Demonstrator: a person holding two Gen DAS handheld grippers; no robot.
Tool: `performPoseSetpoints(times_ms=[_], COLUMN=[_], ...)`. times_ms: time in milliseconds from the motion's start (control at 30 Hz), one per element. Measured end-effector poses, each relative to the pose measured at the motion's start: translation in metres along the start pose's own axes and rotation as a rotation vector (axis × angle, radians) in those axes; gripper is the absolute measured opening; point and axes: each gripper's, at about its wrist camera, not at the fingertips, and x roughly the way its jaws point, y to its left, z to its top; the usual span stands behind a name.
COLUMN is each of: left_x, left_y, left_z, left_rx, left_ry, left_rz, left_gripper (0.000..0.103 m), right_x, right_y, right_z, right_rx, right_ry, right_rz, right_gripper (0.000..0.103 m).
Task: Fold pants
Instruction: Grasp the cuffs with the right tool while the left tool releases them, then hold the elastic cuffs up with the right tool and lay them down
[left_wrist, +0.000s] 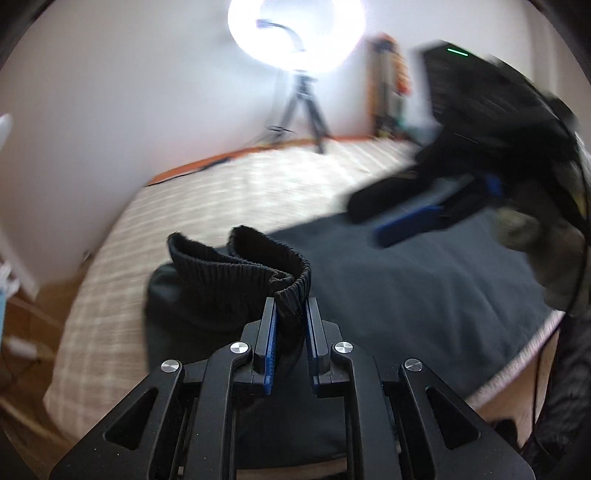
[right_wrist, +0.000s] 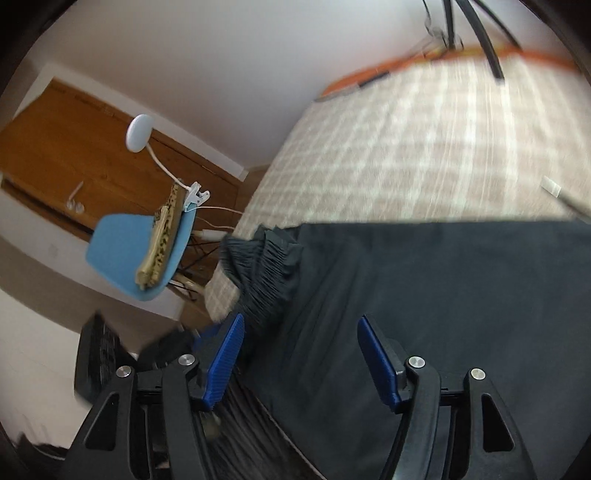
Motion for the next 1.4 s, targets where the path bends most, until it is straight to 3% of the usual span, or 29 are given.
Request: performPoseSetpoints(times_ms=[133, 333, 567, 633, 700, 833, 1000, 1067, 1133, 1300, 1400], left_x=[0.006, 0.009, 0.009, 0.007, 0.005, -0.004, -0.031, -0.04, -0.048, -0.037, -0.024], left_y=[-0.029, -0.062, -0.093, -0.091, -0.089, -0.083, -0.044, -0.019, 0.009, 0.076, 0.093], left_z=[0.001, -0.002, -0.011, -0.014, -0.014, -0.01, -0.001, 0.004, 0.008, 0.007, 0.007], left_rx=[0.081, 0.253, 0.374, 0.37, 0.361, 0.331, 0.149, 0.058, -0.052, -0.285, -0.363], left_ry=[0.002, -0.016, -0.028, -0.029, -0.03, -0.014, 0.022, 0.03, 0.023, 0.047, 0.075], left_rz=[-0.029, -0.006, 0.008, -0.005, -0.02, -0.072, -0.215, -0.251, -0.246, -0.179, -0.201], left_gripper=[0.012, 0.012, 0.012, 0.012, 0.012, 0.013, 0.016, 0.031, 0.039, 0.044, 0.044], right_x=[0.013, 0.02, 0.027, 0.03, 0.03, 0.017, -0.008, -0.018, -0.028, -0.05, -0.067], right_y=[-0.025, -0.028, -0.019, -0.02, -0.024, -0.032, -0.029, -0.03, -0.032, -0.032, -0.032], right_z=[-0.012, -0.014, -0.006, -0.007, -0.007, -0.008, -0.011, -0.012, -0.014, -0.02, -0.025], right_rx=[0.112, 0.132, 0.064, 0.052, 0.058, 0.096, 0.084, 0.08, 0.073, 0.056, 0.049], right_ry=[0.023, 0.04, 0.099, 0.114, 0.123, 0.066, -0.021, -0.039, -0.058, -0.091, -0.109], right_rz=[0.069, 0.106, -0.047, -0.096, -0.106, -0.079, -0.057, -0.055, -0.068, -0.111, -0.144], right_gripper=[0.071, 0.072, 0.072, 0.059, 0.031, 0.018, 0.017, 0.017, 0.017, 0.017, 0.017])
